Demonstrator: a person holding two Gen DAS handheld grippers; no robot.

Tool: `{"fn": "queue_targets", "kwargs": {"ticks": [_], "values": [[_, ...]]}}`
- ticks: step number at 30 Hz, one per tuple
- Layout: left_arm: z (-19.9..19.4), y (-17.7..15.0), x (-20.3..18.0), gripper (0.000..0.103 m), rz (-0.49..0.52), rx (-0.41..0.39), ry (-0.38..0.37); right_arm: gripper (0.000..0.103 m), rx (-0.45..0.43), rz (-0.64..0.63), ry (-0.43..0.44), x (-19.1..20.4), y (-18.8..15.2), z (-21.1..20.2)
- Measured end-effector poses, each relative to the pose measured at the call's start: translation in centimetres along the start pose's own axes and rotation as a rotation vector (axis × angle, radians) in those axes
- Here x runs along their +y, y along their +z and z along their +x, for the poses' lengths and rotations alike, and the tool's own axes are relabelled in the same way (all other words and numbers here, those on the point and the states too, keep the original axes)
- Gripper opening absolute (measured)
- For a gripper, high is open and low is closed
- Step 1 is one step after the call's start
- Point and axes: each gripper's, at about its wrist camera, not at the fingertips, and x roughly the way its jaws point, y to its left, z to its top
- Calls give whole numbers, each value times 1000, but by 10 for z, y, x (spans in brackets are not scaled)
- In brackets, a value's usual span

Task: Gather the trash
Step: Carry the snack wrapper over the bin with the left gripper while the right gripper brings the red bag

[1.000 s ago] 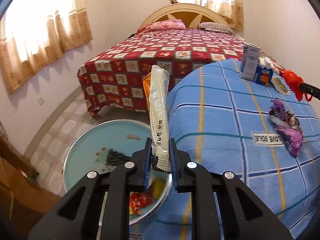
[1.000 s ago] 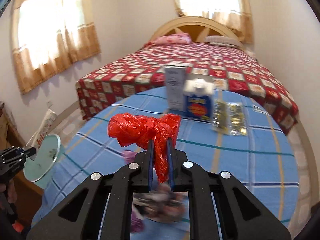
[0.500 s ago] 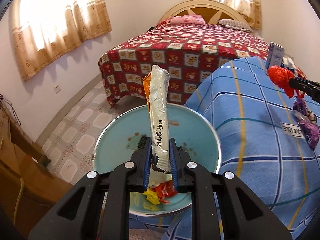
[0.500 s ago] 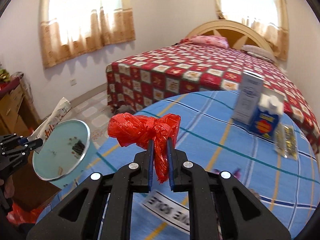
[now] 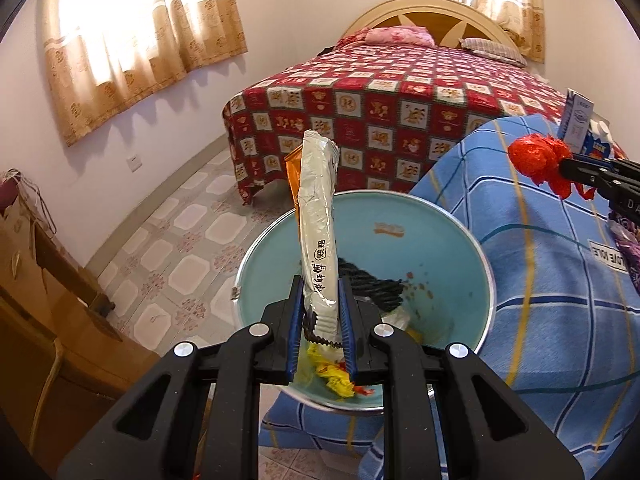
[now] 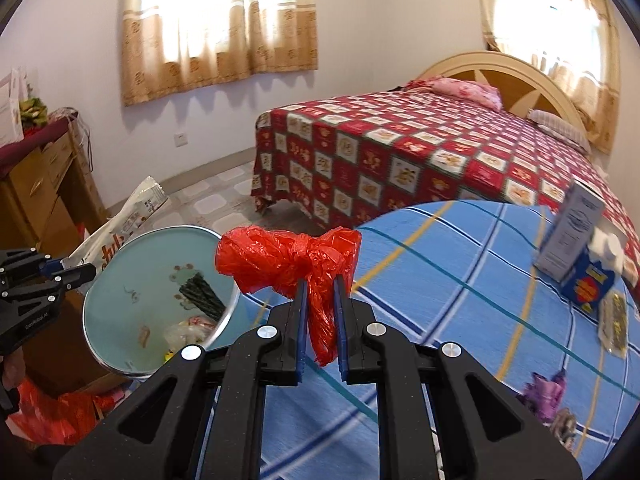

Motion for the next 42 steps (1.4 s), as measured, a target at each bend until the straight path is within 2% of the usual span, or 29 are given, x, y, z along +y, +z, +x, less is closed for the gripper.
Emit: {"fn": "queue_targets", "kwargs": {"ticks": [19, 42], "values": [[7, -15, 28, 17, -37, 41, 33, 13, 44, -112, 76, 53, 4, 31], [5, -15, 30, 18, -50, 35, 27, 13, 45, -155, 87, 65, 4, 31]]}}
